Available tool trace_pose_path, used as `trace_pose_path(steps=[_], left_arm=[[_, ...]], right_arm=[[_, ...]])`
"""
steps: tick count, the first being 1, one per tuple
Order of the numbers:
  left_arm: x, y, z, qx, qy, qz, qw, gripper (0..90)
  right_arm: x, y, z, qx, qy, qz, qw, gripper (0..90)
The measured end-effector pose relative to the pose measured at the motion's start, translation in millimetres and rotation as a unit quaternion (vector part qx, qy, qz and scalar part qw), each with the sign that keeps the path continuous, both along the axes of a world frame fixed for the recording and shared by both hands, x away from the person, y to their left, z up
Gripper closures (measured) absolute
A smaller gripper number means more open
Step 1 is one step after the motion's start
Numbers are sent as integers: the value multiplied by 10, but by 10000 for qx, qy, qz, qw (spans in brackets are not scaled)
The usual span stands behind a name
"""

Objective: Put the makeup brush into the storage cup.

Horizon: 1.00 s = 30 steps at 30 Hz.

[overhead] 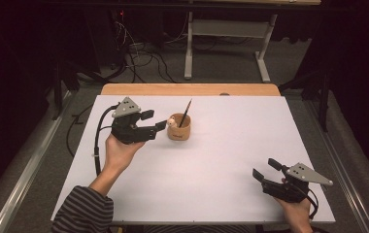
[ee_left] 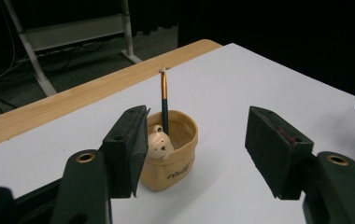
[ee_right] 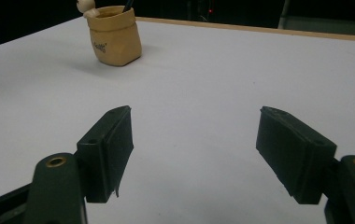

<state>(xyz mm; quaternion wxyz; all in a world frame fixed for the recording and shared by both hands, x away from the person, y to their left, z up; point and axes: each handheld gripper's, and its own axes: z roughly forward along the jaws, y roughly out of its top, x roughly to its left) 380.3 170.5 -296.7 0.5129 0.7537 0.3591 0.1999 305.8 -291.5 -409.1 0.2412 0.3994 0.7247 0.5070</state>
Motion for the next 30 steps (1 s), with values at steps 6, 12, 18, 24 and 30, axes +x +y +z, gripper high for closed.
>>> trace_pose_path(steps=[6,12,18,24,30], left_arm=[[-46,36,-11,-43,2,20,10000,402],[-95,51,-3,-55,-15,16,10000,402],[-141,80,-21,-72,-13,33,10000,401],[-203,117,-22,-123,10,25,9999,401],[-275,167,-50,-198,20,46,9998,397]], right_arm=[[-4,7,2,9,2,9,10000,292],[0,2,-1,8,10,-3,10000,292],[-1,9,-2,-4,25,13,10000,293],[6,9,-8,-14,39,-5,10000,293],[-4,16,-4,-9,29,-6,10000,293]])
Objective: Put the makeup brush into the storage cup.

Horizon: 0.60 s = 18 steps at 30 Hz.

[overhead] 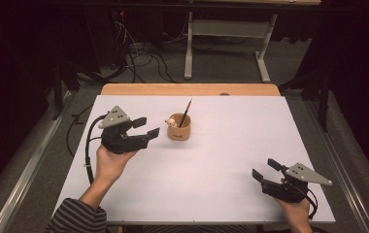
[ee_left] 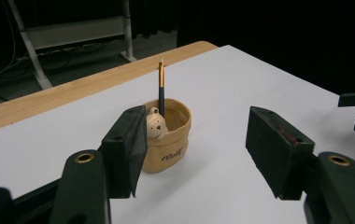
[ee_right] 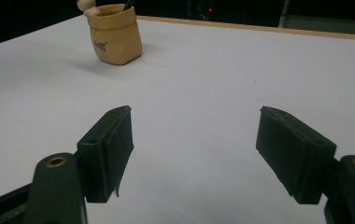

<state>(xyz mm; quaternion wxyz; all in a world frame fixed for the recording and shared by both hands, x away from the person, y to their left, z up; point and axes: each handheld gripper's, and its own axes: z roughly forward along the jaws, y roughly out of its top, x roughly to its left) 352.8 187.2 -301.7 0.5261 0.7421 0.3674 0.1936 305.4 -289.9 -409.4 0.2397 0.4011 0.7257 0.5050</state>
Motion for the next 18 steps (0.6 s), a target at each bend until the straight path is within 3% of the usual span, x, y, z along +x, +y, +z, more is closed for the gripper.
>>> trace_pose_path(steps=[18], left_arm=[[-157,154,-117,-111,-20,180,9998,384]], right_arm=[[-3,2,1,12,18,5,10000,293]])
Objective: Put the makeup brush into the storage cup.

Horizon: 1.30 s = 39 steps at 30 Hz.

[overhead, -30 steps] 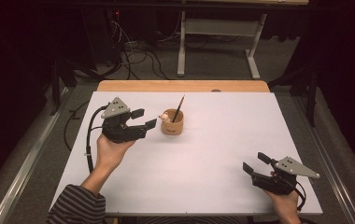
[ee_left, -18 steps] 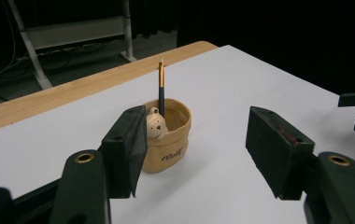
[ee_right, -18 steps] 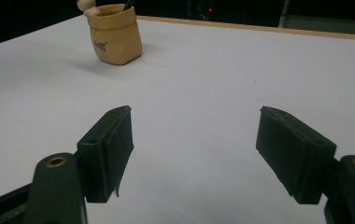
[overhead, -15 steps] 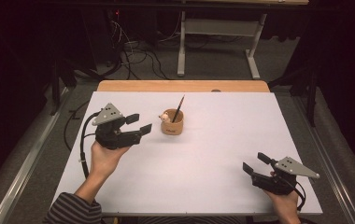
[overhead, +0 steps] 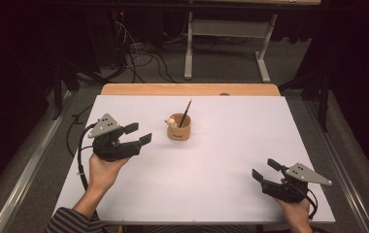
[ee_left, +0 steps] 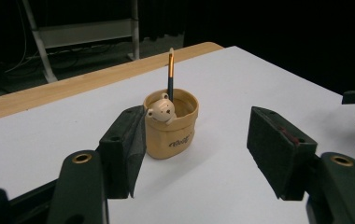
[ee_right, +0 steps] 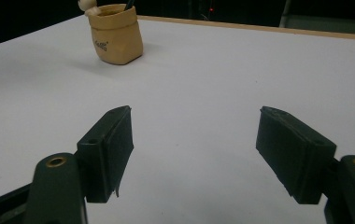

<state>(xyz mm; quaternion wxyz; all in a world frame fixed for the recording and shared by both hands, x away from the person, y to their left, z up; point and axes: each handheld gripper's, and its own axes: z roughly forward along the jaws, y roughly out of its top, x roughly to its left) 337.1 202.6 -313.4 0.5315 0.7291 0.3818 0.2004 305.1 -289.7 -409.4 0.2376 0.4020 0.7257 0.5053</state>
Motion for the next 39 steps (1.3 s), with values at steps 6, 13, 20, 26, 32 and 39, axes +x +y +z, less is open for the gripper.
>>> trace_pose_path(steps=[6,13,20,26,32,39], left_arm=[[-55,24,-41,-60,22,15,10000,383],[-115,57,-116,-39,51,82,9999,380],[-147,63,-205,-68,117,117,9998,378],[-148,60,-255,-52,160,136,9998,376],[-159,67,-280,-76,152,163,9997,369],[-160,75,-337,-97,170,200,9996,367]], right_arm=[[-2,-7,1,10,-24,23,10000,293],[-3,-1,2,-6,-24,17,10000,293],[-4,-2,2,-10,-23,15,10000,293],[-4,1,2,-12,-15,19,10000,293],[-15,2,5,-6,-26,40,10000,293],[-10,0,3,-3,-30,35,10000,293]])
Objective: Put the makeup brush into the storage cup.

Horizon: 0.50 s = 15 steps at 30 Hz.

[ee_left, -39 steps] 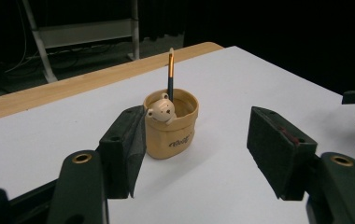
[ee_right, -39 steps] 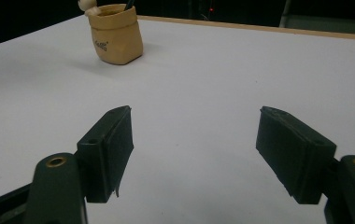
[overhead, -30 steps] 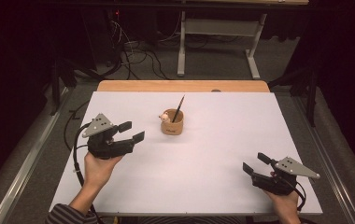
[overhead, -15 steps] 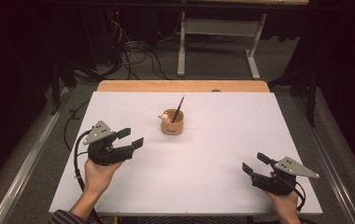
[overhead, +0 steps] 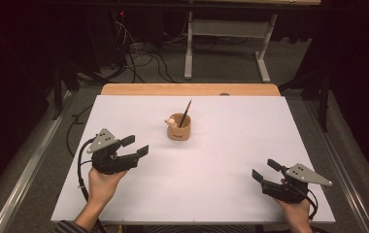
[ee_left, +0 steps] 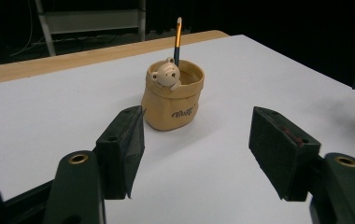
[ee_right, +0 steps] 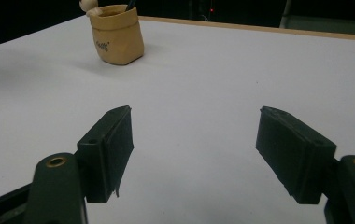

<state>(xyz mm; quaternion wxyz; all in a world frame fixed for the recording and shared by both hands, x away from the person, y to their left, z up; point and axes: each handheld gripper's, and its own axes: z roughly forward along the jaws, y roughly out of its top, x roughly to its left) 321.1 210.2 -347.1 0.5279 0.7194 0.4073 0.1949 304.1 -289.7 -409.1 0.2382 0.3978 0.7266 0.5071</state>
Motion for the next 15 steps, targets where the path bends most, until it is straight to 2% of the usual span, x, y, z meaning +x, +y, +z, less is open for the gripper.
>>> trace_pose_path(steps=[15], left_arm=[[6,22,-145,30,57,137,9999,352]], right_arm=[[3,2,0,-9,-1,10,10000,293]])
